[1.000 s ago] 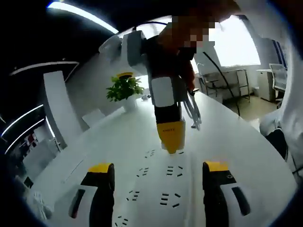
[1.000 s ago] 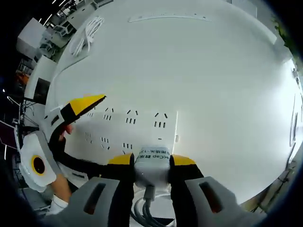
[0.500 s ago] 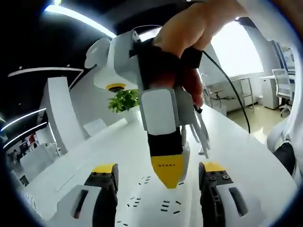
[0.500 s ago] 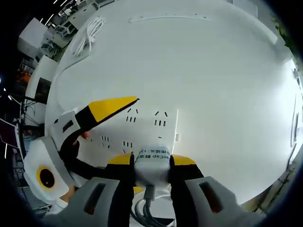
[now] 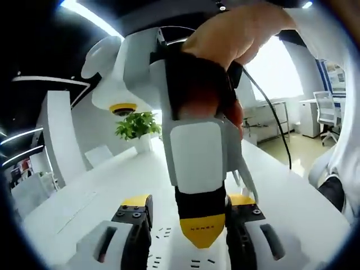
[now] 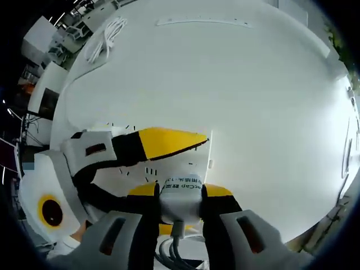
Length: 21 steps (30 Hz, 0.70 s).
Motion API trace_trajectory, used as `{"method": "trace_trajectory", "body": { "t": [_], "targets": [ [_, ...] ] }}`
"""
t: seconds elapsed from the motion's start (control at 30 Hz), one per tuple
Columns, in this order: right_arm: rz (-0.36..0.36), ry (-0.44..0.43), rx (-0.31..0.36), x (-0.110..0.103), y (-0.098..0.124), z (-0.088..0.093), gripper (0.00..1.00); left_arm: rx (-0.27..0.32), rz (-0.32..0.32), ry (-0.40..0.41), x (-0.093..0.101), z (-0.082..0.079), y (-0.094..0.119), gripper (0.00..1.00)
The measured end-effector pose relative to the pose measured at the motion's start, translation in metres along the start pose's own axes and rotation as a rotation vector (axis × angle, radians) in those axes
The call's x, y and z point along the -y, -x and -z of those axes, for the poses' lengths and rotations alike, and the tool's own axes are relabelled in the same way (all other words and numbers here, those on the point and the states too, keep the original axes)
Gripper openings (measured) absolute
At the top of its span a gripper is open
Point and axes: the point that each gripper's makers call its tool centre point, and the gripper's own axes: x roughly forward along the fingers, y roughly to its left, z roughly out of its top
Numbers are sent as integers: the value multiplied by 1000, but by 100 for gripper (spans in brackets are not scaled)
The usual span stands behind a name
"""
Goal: Straighten the power strip on the desk, plug the charger into it
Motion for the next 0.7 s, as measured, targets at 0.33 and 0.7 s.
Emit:
{"method": "trace_trajectory", "body": {
  "t": [0.33,0.7],
  "targets": [
    [-6,0,1,1,0,-2,29,20,37,60,3,2,-2,48],
    [-15,10,18,1,-1,-1,29,11,49,-12,15,4,-5,34]
  ]
}}
